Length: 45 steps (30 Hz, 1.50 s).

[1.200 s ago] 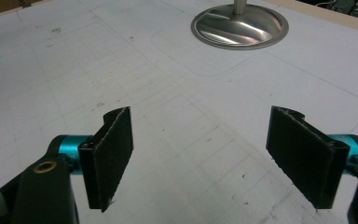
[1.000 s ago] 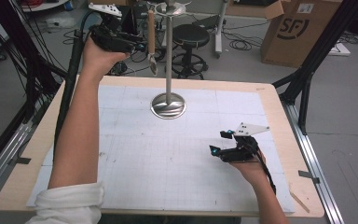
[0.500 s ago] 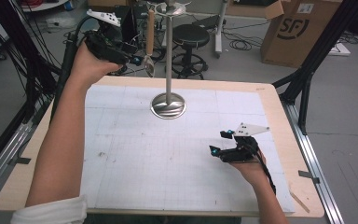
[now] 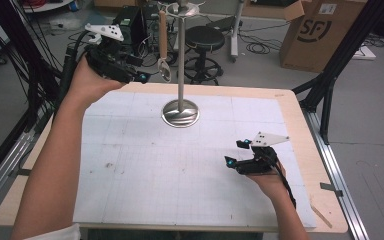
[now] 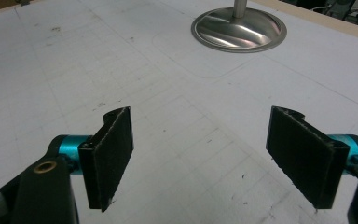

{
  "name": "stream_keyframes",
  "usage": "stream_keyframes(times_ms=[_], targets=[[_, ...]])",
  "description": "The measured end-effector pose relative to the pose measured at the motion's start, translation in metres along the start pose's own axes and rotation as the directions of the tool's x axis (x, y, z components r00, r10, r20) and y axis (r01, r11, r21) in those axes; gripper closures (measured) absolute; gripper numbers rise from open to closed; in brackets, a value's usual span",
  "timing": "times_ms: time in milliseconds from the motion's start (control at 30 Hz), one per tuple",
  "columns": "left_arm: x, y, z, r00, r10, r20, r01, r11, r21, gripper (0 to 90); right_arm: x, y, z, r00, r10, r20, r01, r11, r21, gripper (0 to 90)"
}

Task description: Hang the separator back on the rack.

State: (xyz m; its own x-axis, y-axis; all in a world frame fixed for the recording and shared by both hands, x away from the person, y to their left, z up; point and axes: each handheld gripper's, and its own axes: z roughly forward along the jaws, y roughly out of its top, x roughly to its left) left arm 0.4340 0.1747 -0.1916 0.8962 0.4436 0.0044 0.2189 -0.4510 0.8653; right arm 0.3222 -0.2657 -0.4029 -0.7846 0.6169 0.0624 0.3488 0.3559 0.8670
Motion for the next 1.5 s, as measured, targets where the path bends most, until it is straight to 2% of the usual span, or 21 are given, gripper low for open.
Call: stream_keyframes(times_ms=[300, 433, 600, 800, 900, 1067, 1200, 1467, 1500], targets=[[-0.009, -0.018, -0.005, 0.9993, 0.02, 0.033, -0.02, 0.9998, -0.001, 25.4, 0.001, 0.0, 0.0, 1.0, 0.003, 0.003, -0.003, 1.0, 0.006, 21.8], [-0.017, -0.025, -0.006, 0.9985, 0.035, 0.042, -0.036, 0.9993, 0.008, 23.1, 0.001, 0.0, 0.0, 1.0, 0.0, 0.004, 0.0, 1.0, 0.008, 21.8], [-0.027, -0.037, -0.005, 0.997, 0.054, 0.055, -0.054, 0.9985, -0.007, 19.5, 0.0, 0.0, 0.001, 1.0, -0.004, 0.003, 0.004, 1.0, 0.011, 21.8], [-0.045, -0.05, 0.001, 0.9912, 0.078, 0.106, -0.077, 0.9969, -0.014, 16.6, 0.001, 0.0, -0.001, 1.0, 0.001, 0.008, -0.001, 1.0, 0.012, 21.8], [-0.052, -0.057, 0.001, 0.9893, 0.087, 0.117, -0.086, 0.9962, -0.016, 14.5, 0.002, 0.0, -0.002, 0.9999, -0.002, 0.012, 0.002, 1.0, 0.005, 21.8], [-0.056, -0.071, 0.006, 0.9901, 0.071, 0.121, -0.069, 0.9974, -0.022, 10.9, 0.001, 0.0, -0.002, 0.9999, 0.003, 0.01, -0.003, 1.0, 0.005, 21.8], [-0.059, -0.085, 0.015, 0.9917, 0.06, 0.113, -0.061, 0.9982, -0.002, 7.2, 0.001, 0.0, -0.001, 1.0, -0.001, 0.007, 0.001, 1.0, 0.002, 21.8], [-0.062, -0.11, 0.036, 0.9917, 0.039, 0.122, -0.041, 0.9991, 0.013, 6.2, 0.0, 0.0, -0.001, 1.0, 0.004, 0.009, -0.004, 1.0, 0.007, 21.8], [-0.063, -0.112, 0.038, 0.9922, 0.027, 0.122, -0.028, 0.9996, 0.007, 6.2, 0.0, 0.0, -0.001, 1.0, 0.002, 0.009, -0.002, 1.0, 0.008, 21.8]])
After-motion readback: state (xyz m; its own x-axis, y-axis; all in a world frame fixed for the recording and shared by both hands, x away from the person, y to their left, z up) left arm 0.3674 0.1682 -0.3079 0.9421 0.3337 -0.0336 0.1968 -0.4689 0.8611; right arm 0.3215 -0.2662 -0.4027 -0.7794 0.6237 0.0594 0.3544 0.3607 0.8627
